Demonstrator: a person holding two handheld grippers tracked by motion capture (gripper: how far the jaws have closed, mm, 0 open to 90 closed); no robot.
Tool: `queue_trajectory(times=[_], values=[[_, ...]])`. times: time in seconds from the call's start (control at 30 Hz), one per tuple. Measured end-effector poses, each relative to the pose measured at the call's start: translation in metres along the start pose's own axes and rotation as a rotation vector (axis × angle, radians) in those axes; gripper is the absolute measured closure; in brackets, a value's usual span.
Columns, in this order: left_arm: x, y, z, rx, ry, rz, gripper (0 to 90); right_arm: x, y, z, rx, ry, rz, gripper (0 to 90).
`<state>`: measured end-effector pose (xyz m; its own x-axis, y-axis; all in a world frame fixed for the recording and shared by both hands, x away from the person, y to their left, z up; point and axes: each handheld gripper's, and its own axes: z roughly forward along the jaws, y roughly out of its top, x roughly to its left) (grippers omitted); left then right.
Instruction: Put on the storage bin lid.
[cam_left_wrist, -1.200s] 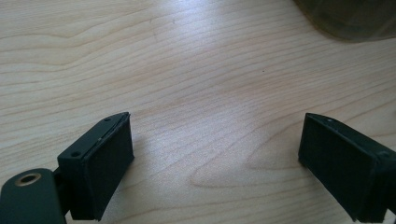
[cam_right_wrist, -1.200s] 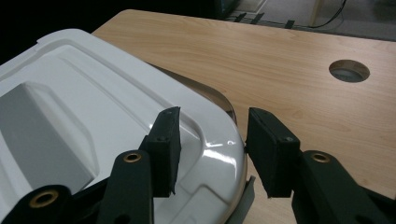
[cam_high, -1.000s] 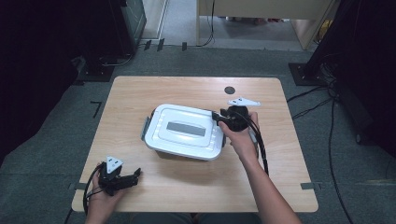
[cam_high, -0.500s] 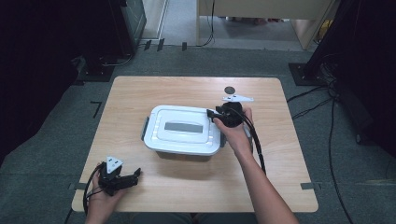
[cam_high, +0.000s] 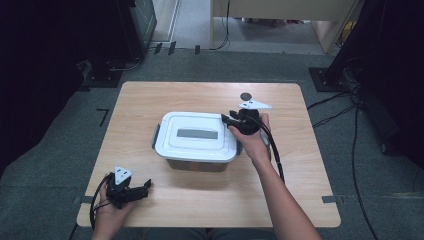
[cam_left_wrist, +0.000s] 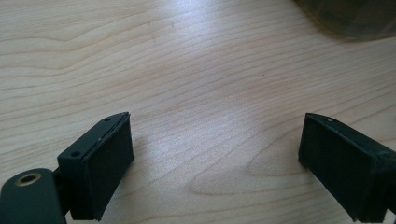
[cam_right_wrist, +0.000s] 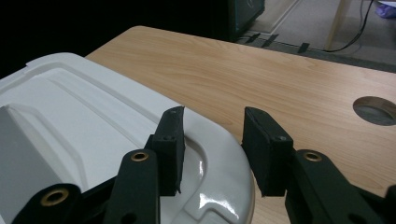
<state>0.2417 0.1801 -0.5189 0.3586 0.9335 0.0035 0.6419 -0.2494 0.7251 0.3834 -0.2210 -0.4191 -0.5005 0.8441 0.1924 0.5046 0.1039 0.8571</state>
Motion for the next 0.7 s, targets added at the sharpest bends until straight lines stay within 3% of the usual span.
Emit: queue_trajectory(times=[0.17, 0.3, 0.43, 0.7], values=[[0.000, 0.000, 0.000, 0.001, 0.001, -0.002, 10.0, -0.003, 0.002, 0.001, 0.001, 0.033, -0.035, 60.0], [0.000, 0.000, 0.000, 0.000, 0.001, -0.002, 10.0, 0.000, 0.002, -0.002, 0.013, 0.053, -0.042, 54.7], [0.000, 0.000, 0.000, -0.001, 0.001, -0.003, 10.0, 0.002, 0.004, -0.008, 0.017, 0.053, -0.020, 48.1], [0.000, 0.000, 0.000, -0.001, 0.001, -0.003, 10.0, 0.001, 0.007, -0.023, 0.053, 0.007, 0.005, 23.1]])
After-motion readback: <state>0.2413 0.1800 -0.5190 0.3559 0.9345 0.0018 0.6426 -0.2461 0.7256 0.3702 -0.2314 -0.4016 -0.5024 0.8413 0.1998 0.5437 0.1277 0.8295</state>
